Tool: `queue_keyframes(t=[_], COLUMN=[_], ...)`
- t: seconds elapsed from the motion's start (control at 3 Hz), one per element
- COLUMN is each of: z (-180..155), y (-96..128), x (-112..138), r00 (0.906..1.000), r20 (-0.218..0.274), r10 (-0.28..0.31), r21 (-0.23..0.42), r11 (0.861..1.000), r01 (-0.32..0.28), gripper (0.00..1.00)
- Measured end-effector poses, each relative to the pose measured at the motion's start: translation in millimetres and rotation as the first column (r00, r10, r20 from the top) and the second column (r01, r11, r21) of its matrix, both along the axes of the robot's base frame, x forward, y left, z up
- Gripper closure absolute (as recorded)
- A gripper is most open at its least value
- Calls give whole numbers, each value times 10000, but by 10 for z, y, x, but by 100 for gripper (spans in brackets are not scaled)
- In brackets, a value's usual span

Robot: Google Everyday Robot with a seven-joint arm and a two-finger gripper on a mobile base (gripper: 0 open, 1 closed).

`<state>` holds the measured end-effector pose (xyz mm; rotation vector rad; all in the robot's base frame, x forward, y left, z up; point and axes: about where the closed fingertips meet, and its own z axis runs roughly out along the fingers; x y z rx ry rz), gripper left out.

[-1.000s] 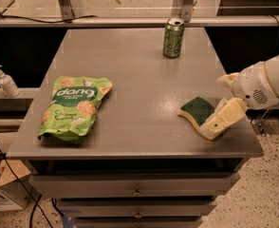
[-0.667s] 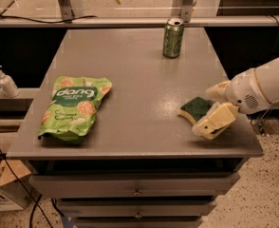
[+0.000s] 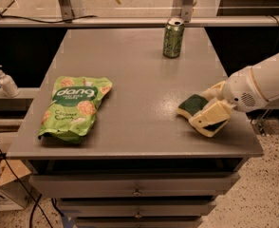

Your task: Pick sponge

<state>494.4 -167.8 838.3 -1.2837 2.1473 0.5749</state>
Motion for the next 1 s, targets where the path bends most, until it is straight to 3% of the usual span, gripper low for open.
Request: queue_keyframes(t=[0.33,0.67,1.0], z=[133,410,913], y=[65,106,159], x=[54,240,552], r00=[9994,9956,9778], r20=[253,831,2025], r10=[220,437,539], r21=[18,41,239], r11=[9998,9990,9979], r01=[-221,-442,-600], gripper=[87,100,100])
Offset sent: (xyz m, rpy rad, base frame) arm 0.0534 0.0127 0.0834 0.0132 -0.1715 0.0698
